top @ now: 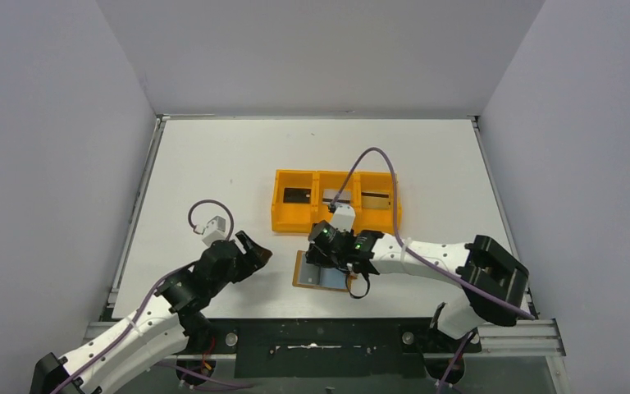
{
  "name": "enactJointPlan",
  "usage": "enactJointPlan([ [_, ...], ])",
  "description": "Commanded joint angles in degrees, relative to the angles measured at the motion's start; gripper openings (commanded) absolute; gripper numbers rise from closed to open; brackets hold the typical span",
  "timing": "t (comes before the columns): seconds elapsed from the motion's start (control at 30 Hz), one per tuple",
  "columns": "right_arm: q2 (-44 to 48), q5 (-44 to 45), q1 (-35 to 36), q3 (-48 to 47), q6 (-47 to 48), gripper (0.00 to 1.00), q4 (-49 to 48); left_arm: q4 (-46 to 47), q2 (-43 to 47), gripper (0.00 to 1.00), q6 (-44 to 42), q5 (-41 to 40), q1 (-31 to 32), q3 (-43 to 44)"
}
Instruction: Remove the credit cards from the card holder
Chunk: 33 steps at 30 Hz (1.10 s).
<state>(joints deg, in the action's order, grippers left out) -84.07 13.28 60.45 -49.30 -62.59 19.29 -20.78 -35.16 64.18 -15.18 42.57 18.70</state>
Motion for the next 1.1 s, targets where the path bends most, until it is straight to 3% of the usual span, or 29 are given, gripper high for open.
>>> enactJointPlan([
  [0.0, -5.94, 6.63, 1.71, -7.10, 1.28, 0.55, 9.23, -4.32, 2.99, 0.66, 1.26, -3.91, -0.40, 2.36],
  [0.37, -17.88, 8.01, 4.68, -16.13, 1.27, 0.51, 16.03, -6.07, 6.07, 0.66, 1.94, -4.38, -0.55, 1.78],
  [0.53, -20.41, 8.24, 5.14, -16.05, 1.29, 0.38, 16.43, -6.14, 5.76, 0.67, 1.90, -4.30, -0.53, 1.96],
  [0.67, -20.65, 8.39, 5.32, -15.64, 1.85, 0.21, 16.14, -5.89, 5.32, 0.66, 2.04, -3.95, -0.55, 1.91],
  [1.07, -16.51, 7.03, 5.12, -12.46, 5.06, 0.02, 8.86, -2.07, 1.31, 0.67, 2.23, -1.09, -0.55, 1.42],
])
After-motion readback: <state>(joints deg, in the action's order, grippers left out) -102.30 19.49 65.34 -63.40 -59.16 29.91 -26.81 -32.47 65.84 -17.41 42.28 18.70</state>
